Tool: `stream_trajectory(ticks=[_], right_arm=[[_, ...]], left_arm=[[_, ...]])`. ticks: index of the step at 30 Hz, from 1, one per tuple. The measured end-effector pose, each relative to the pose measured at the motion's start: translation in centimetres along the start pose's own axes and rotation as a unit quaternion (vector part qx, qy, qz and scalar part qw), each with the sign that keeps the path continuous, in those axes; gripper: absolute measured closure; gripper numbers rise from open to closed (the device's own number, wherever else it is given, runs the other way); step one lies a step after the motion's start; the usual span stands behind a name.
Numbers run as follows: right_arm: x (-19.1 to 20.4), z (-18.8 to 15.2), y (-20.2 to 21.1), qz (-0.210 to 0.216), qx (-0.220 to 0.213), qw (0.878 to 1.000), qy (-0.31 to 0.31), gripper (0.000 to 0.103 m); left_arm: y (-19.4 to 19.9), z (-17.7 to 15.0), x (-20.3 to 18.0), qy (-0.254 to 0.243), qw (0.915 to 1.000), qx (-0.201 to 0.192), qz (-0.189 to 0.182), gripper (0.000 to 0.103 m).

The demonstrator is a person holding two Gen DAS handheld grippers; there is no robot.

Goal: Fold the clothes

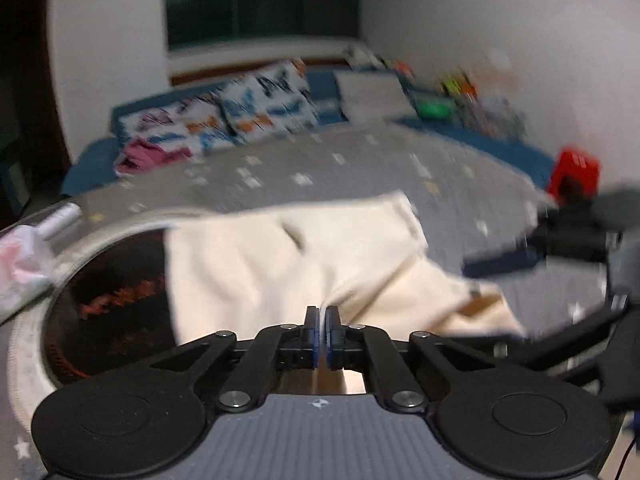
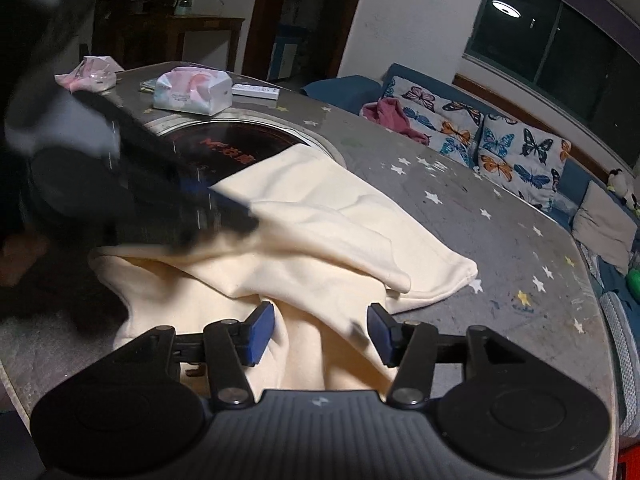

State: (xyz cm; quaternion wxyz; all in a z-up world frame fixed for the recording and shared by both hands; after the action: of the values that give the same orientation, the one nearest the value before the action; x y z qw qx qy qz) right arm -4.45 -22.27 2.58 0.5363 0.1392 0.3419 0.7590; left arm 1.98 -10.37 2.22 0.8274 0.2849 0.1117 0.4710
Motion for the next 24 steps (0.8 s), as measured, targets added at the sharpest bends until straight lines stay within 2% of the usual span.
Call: stream_trajectory(ticks=[6, 12, 16, 19, 21, 22, 23, 24], right_arm=[[1.8, 0.4, -0.7, 0.009, -0.002, 0.999, 0.04, 0.051], [4.3, 1.0, -1.9, 0.019, -0.002, 0.995, 0.094, 0.051], [6.1, 1.6, -2.4, 0.055, -0.001, 0.993, 0.104, 0.052], [7.3, 1.7, -3.4, 0.075, 0.008, 0.991, 0.107, 0.055], [7.4, 1.7, -4.1, 0.082, 0.013, 0.992, 0.097, 0.061], [7.3, 1.8, -4.2, 0.086, 0.013, 0.992, 0.087, 0.071], [7.2, 1.9, -4.4, 0.09, 0.013, 0.993, 0.078, 0.086], [6.9, 2.0, -4.3, 0.085, 0.01, 0.994, 0.068, 0.091]], left_arm=[[4.7, 0.1, 4.8, 0.079, 0.9946, -0.038, 0.055, 0.101], [9.8, -2.4, 9.5, 0.156, 0.9794, -0.06, 0.113, 0.101], [11.6, -5.7, 11.5, 0.199, 0.9687, -0.044, 0.142, 0.101], [11.7, -8.0, 11.8, 0.214, 0.9653, -0.021, 0.148, 0.101], [11.7, -9.1, 11.8, 0.222, 0.9636, -0.008, 0.149, 0.101], [11.6, -9.6, 11.9, 0.225, 0.9629, -0.003, 0.149, 0.101], [11.7, -9.9, 11.9, 0.227, 0.9622, 0.0, 0.151, 0.101], [11.7, -10.2, 12.0, 0.228, 0.9614, 0.002, 0.153, 0.101]])
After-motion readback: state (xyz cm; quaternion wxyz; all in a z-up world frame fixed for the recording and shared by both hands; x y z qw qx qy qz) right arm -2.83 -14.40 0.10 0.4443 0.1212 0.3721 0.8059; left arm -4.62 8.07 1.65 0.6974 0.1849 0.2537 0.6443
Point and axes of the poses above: each gripper's, at about its wrist camera, not at the fingertips, and y roughly against the way its jaws point, x to its left, z to its top, the point moved 5 cm from there along -y, roughly the way its jaws point, and after that the axes turned 6 degrees about -y, right-handed, at the moved point
